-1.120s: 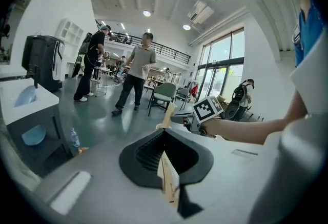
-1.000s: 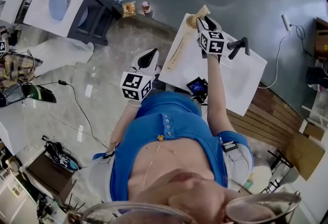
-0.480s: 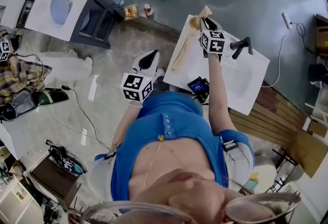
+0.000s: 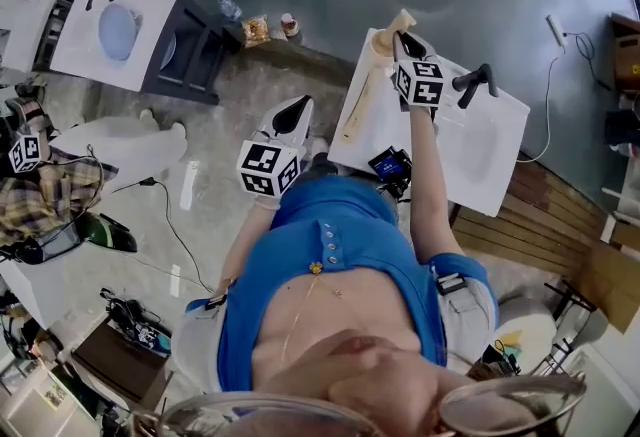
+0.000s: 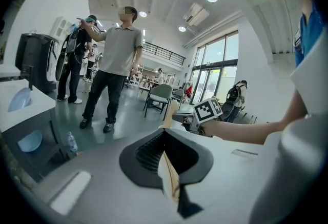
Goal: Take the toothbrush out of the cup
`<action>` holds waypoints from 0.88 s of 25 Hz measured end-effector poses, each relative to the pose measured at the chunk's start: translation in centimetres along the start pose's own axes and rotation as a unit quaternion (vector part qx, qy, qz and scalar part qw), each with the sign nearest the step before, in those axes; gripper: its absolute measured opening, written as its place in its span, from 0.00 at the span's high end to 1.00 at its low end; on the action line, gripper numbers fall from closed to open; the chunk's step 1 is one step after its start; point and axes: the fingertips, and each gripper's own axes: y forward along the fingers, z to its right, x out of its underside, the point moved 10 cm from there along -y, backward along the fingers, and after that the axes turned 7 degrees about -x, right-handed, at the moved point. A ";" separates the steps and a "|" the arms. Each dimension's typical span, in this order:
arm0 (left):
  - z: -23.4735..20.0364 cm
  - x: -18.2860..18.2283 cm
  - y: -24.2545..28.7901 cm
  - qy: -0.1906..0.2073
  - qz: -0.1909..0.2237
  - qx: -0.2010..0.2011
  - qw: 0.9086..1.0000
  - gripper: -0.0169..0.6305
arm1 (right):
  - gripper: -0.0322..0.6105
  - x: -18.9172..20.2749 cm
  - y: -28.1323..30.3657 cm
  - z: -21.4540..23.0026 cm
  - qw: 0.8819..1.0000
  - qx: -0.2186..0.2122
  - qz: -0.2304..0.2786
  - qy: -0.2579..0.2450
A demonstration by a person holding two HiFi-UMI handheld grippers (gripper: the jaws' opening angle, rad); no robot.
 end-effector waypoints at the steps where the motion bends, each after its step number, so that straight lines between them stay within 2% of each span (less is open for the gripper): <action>1: -0.2 -0.1 0.0 0.001 0.000 0.003 1.000 0.97 | 0.90 -0.3 0.0 -0.2 1.000 0.001 0.005 -0.002; 6: -0.9 -0.9 0.5 0.008 -0.002 0.023 1.000 0.97 | 0.91 -1.7 -0.9 -0.8 0.999 0.007 0.034 -0.007; 22: 2.0 0.6 1.4 0.031 -0.010 0.093 0.995 0.97 | 0.92 -3.3 -9.2 -2.3 0.991 0.005 0.131 -0.022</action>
